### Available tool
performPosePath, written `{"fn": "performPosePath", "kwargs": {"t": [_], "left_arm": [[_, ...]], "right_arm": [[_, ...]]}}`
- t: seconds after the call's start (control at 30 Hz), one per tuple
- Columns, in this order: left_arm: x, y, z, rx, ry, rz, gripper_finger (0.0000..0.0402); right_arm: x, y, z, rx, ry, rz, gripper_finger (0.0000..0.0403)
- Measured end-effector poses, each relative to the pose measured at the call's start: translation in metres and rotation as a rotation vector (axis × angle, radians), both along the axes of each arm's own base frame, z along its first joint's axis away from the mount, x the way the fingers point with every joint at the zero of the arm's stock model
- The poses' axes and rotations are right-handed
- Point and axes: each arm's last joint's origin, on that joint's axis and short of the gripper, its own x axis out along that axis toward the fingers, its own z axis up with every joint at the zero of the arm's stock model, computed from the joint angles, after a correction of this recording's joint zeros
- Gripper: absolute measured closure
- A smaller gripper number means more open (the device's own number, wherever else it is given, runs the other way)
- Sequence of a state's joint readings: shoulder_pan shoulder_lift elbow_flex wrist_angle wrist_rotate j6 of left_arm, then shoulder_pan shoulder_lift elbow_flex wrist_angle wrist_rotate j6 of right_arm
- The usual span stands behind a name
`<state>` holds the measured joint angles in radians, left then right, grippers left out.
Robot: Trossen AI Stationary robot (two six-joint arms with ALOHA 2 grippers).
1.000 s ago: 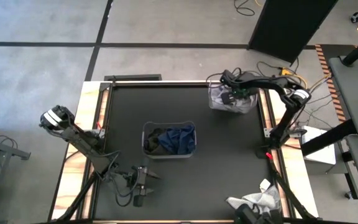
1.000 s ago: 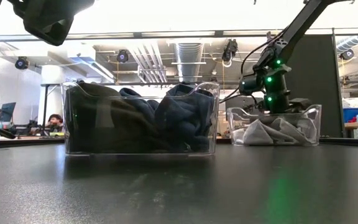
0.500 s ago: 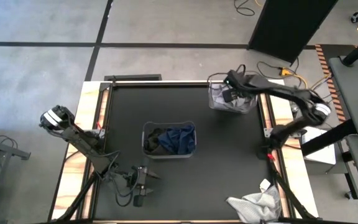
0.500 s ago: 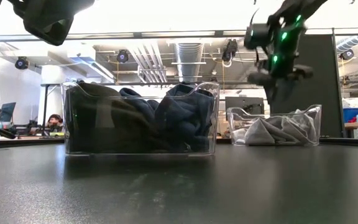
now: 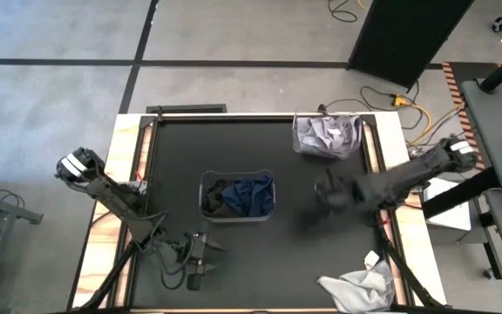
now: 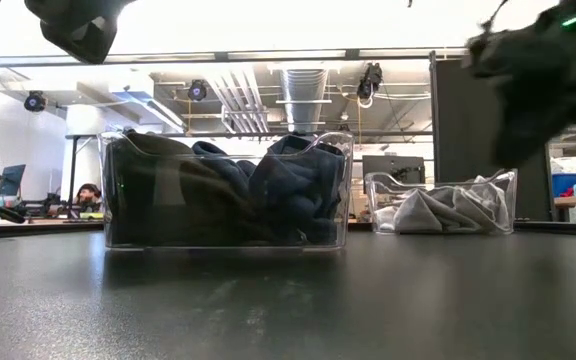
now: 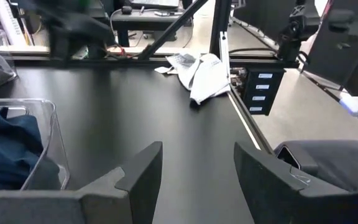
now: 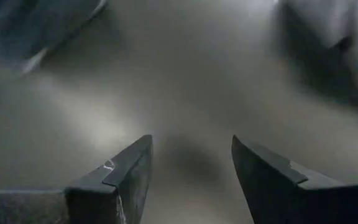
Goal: Sort towels by color in basket
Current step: Put the white towel into the top right transparent bin
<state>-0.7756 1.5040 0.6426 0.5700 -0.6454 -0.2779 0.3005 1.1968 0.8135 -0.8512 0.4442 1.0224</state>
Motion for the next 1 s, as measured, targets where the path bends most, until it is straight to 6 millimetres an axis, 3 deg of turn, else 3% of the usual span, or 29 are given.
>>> {"fn": "performPosePath", "kwargs": {"t": [0.23,0.37,0.57,0.67,0.77,1.0], "left_arm": [[0.004,0.002,0.007,0.051,-0.066,-0.006,0.0217],[0.007,0.004,0.008,0.088,-0.083,-0.026,0.0217],[0.013,0.012,0.009,0.167,-0.090,-0.019,0.0217],[0.018,0.018,0.010,0.190,-0.102,0.001,0.0217],[0.022,0.023,0.011,0.190,-0.113,0.024,0.0217],[0.023,0.025,0.011,0.175,-0.105,0.033,0.0217]], "right_arm": [[-0.010,0.103,-0.020,0.122,0.016,0.034,0.0191],[-0.010,0.151,-0.017,0.272,0.225,0.097,0.0188],[-0.013,0.209,0.006,0.501,0.556,0.154,0.0170],[-0.016,0.222,0.010,0.547,0.626,0.130,0.0151],[-0.017,0.223,0.002,0.526,0.642,0.113,0.0130],[-0.018,0.224,-0.047,0.506,0.743,0.169,0.0110]]}}
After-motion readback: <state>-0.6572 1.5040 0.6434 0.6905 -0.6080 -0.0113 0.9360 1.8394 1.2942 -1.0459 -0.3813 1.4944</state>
